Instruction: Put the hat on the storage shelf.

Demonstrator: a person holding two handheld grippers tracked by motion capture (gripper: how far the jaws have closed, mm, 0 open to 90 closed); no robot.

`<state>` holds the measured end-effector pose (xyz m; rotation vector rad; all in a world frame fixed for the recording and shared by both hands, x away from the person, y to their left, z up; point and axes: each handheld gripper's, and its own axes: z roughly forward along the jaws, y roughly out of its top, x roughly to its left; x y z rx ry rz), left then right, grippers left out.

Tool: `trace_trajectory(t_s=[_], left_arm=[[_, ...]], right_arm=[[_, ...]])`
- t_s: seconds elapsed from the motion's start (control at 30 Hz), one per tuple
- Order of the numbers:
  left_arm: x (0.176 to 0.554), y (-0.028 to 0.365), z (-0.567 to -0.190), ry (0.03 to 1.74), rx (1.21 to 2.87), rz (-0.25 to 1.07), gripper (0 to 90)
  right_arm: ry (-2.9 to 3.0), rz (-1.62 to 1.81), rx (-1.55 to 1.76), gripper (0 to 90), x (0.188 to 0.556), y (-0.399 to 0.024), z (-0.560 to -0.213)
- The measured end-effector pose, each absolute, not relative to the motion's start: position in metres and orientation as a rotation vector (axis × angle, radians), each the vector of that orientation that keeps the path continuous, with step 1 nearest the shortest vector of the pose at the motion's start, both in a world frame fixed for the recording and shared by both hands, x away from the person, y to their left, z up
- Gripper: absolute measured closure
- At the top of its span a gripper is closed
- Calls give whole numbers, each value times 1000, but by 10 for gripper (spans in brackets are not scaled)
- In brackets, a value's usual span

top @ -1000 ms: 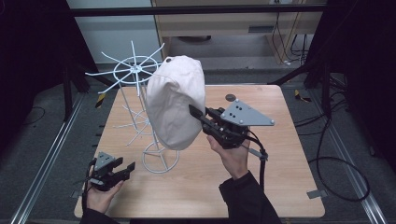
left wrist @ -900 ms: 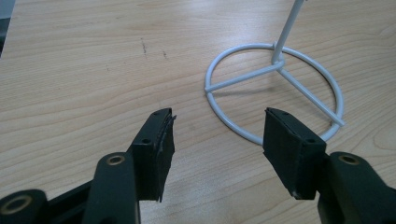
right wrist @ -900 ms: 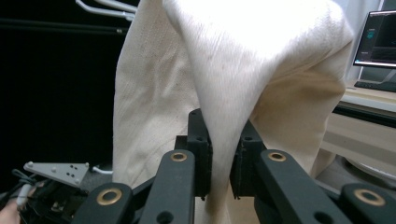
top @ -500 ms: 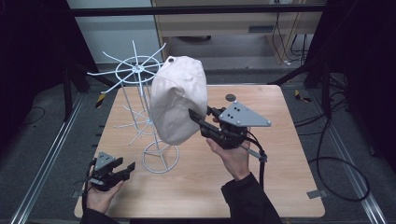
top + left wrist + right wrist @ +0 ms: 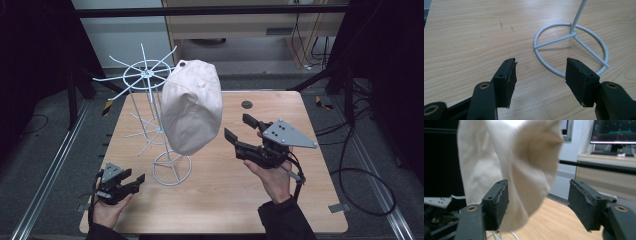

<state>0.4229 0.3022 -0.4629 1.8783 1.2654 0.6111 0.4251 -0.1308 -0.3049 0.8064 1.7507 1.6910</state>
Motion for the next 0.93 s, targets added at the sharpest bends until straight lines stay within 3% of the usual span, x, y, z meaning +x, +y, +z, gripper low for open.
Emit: trace_trajectory(t_s=[0.47,0.93], left_arm=[[424,303,-466,1265,1867,621,355],[425,305,-469,1260,1877,614,329]], right_arm=[[1871,1549,1047,179,427,-186,-383],[1872,1300,1306,160,434,-247,-461]])
